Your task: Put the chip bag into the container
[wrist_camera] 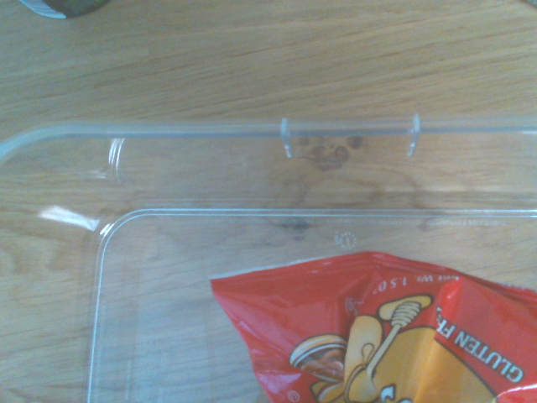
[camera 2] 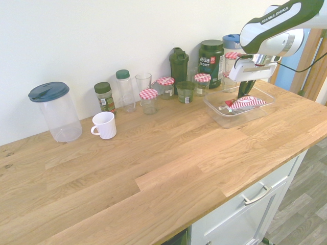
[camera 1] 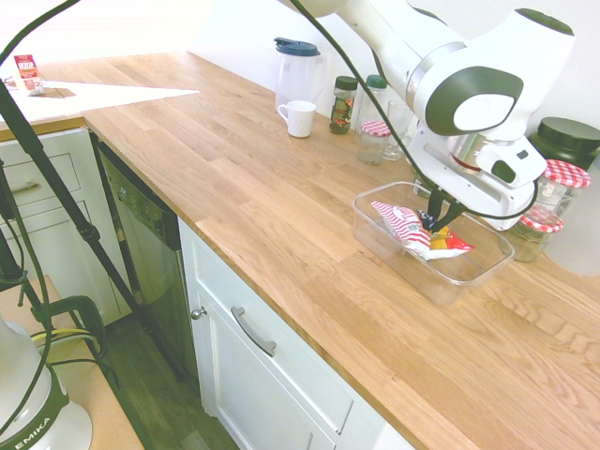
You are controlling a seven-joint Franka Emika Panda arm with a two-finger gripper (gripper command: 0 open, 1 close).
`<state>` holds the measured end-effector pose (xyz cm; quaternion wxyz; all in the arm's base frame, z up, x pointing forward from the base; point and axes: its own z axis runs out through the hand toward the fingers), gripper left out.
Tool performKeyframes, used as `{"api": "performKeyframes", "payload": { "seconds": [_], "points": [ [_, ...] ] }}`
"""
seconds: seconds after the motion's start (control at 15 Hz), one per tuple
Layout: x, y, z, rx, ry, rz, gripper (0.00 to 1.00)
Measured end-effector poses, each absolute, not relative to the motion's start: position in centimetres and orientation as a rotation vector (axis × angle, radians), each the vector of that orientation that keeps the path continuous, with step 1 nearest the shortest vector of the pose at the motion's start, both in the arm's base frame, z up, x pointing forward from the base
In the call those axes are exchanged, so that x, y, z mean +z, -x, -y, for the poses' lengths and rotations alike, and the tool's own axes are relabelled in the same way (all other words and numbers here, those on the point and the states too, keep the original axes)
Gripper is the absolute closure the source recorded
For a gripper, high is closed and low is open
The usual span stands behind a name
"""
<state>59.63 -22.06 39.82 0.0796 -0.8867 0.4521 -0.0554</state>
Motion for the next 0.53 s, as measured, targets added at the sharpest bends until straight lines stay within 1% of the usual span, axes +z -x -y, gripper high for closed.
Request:
{"api": "performKeyframes", "payload": {
  "seconds": [0.27, 0.53],
  "points": [
    [40.1, -59.7, 22.1, -0.177, 2.653, -1.353, 0.00],
    [43.8, -59.2, 21.4, -0.297, 2.644, -1.327, 0.00]
  ]
}}
